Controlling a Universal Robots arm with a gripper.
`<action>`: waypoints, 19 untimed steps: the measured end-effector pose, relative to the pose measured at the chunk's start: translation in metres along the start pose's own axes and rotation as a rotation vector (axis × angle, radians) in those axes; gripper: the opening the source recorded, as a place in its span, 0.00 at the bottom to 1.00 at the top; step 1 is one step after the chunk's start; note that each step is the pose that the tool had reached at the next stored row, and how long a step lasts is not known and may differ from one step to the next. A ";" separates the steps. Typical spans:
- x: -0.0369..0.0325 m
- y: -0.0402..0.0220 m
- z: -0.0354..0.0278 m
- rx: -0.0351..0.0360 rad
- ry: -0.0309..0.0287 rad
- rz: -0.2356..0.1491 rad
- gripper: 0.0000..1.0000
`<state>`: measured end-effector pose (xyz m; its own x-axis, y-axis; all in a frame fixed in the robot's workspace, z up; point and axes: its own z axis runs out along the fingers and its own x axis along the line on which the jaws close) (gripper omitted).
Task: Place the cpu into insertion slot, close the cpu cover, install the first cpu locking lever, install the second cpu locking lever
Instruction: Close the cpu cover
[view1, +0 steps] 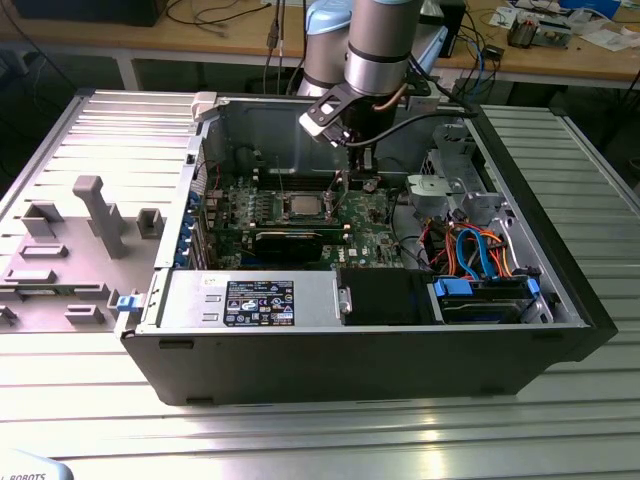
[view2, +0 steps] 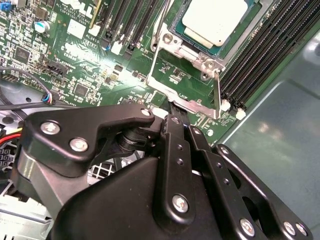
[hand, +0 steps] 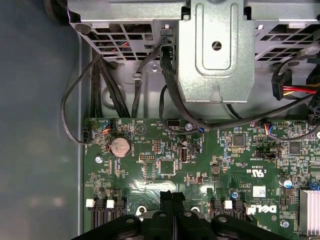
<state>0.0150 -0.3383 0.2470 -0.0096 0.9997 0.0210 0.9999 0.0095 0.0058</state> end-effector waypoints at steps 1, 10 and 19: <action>0.0000 -0.0003 0.0000 0.0000 0.0000 0.000 0.11; 0.0000 -0.0024 0.0002 0.0000 0.0000 0.000 0.11; 0.0000 -0.0033 0.0007 0.0000 -0.0001 0.000 0.11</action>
<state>0.0117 -0.3383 0.2463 -0.0094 0.9997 0.0209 0.9999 0.0093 0.0058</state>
